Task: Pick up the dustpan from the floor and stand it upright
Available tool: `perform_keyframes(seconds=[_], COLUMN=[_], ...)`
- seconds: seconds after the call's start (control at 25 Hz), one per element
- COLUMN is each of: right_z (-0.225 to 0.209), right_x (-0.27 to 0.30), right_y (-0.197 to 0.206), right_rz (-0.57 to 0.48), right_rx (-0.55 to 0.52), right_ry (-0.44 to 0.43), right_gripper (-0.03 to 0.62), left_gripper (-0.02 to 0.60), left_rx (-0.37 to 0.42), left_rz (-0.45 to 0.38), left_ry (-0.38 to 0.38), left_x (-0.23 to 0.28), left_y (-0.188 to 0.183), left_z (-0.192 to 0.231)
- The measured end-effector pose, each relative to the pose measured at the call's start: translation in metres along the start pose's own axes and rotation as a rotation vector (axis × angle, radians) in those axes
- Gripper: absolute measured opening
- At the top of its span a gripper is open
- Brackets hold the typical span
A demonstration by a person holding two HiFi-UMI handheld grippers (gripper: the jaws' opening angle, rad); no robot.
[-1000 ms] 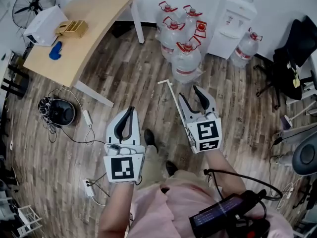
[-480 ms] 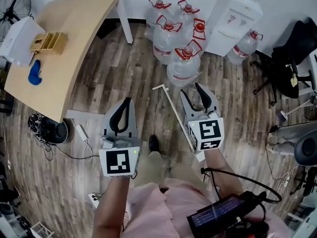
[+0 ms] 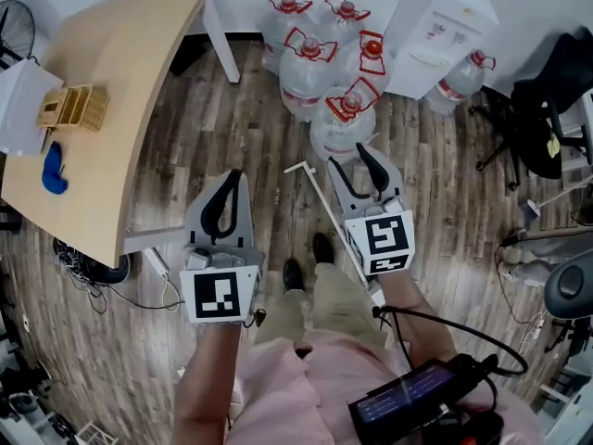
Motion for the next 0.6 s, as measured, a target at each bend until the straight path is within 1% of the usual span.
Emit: perform_keyframes(seconds=[0.2,0.32,0.44,0.6], right_z=[-0.008,-0.013,-0.018,-0.022], right_x=[0.03,0.046,0.066,0.086], right_y=[0.0,0.01,0.032,0.074], right_rz=[0.042,0.072,0.109,0.167], right_rx=[-0.011,0.0,0.01,0.021], right_ry=[-0.042,-0.058,-0.07,-0.081], right_gripper=[0.204,0.204,0.204,0.202], left_gripper=[0.015,0.015,0.015,0.015], left_rx=[-0.032,-0.039,-0.057,-0.068], left_rz=[0.046,0.076,0.098,0.126], left_ry=[0.004,0.015,0.02,0.022], left_x=[0.028,0.046,0.064,0.076], left_y=[0.011,0.024,0.045,0.082], left_z=[0.004,0.004,0.004,0.002])
Point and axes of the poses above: the fingertips, and each gripper's own axes: x forward along the fingers, z to its left, y out of its underside, the point moved 10 cm from there along -x, backward along the fingers, and after that the axes turned 10 degrees about x, right-handed, at the moved point
